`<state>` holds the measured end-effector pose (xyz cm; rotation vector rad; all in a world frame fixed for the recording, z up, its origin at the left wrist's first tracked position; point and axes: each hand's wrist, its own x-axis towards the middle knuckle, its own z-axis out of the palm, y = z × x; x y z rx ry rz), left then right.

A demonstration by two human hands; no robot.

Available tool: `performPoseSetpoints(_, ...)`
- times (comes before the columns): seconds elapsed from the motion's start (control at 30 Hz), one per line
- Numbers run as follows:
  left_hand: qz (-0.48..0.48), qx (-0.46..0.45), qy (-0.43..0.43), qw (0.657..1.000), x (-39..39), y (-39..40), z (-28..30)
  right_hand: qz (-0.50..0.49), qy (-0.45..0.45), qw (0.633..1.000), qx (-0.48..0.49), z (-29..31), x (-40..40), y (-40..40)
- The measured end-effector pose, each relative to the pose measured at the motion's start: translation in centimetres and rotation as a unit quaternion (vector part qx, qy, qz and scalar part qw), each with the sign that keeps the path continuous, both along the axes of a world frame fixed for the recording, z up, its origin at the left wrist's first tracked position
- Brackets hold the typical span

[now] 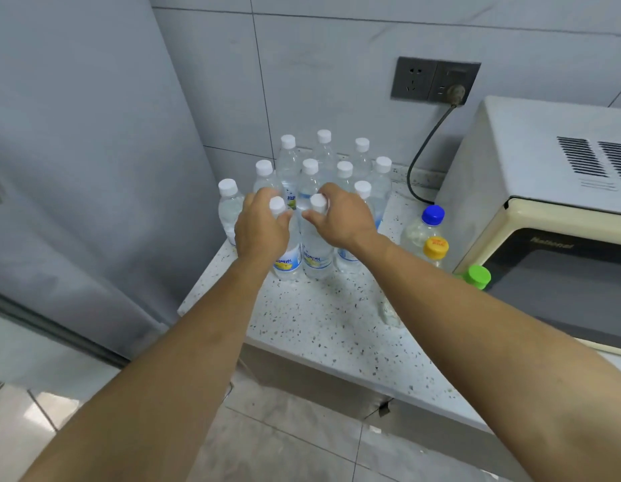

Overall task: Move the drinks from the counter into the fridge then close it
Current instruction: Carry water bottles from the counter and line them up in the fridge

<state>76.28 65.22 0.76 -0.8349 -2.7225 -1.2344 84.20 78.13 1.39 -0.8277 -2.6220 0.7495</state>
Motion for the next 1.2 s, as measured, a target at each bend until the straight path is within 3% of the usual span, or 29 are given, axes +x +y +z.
performPoseSetpoints(0.33, -0.051, 0.083, -0.060, 0.993, 4.0, -3.7, 0.0, -0.037, 0.159, 0.981, -0.106, -1.4, 7.2, -2.3)
performPoseSetpoints(0.5, -0.102, 0.067, -0.073, 0.990, 5.3, -5.3, -0.8, -0.024, 0.172, 0.980, -0.098, -1.6, 10.0, -3.3)
performPoseSetpoints(0.63, -0.101, 0.076, -0.035, 0.991, 6.3, -5.4, -0.8, -0.030, 0.196, 0.978, -0.060, -2.0, 11.4, -3.9)
performPoseSetpoints(0.77, -0.100, 0.101, -0.087, 0.986, 7.3, -5.8, -2.4, -0.035, 0.229, 0.973, -0.022, -3.7, 12.9, -5.3)
performPoseSetpoints(0.97, -0.091, 0.168, -0.182, 0.964, 8.0, -6.9, -5.5, -0.036, 0.220, 0.959, -0.175, -7.3, 15.0, -6.4)
performPoseSetpoints(1.03, -0.150, 0.115, -0.273, 0.943, 7.4, -7.7, -11.8, -0.132, 0.186, 0.945, -0.236, -13.1, 15.6, -9.5)
performPoseSetpoints(1.2, -0.111, 0.123, -0.291, 0.942, 8.4, -8.2, -13.2, -0.134, 0.206, 0.933, -0.264, -14.2, 15.7, -10.0)
